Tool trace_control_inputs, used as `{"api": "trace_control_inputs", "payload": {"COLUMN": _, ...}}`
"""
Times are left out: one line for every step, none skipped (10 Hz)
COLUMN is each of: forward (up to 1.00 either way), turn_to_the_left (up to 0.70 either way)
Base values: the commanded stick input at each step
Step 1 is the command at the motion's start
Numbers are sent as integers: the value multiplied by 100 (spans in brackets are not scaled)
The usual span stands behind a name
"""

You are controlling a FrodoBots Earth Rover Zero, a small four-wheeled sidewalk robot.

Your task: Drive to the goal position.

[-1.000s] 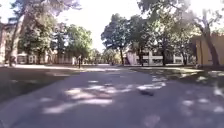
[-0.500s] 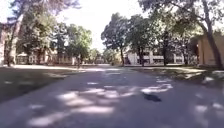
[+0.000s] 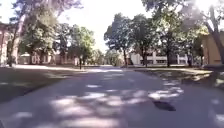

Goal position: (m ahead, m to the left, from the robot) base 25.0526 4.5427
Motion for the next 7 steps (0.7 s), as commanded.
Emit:
{"api": "trace_control_inputs", "payload": {"forward": 70, "turn_to_the_left": 0}}
{"api": "trace_control_inputs", "payload": {"forward": 70, "turn_to_the_left": 0}}
{"api": "trace_control_inputs", "payload": {"forward": 70, "turn_to_the_left": 0}}
{"api": "trace_control_inputs", "payload": {"forward": 70, "turn_to_the_left": 6}}
{"api": "trace_control_inputs", "payload": {"forward": 70, "turn_to_the_left": 12}}
{"api": "trace_control_inputs", "payload": {"forward": 70, "turn_to_the_left": 14}}
{"api": "trace_control_inputs", "payload": {"forward": 70, "turn_to_the_left": 14}}
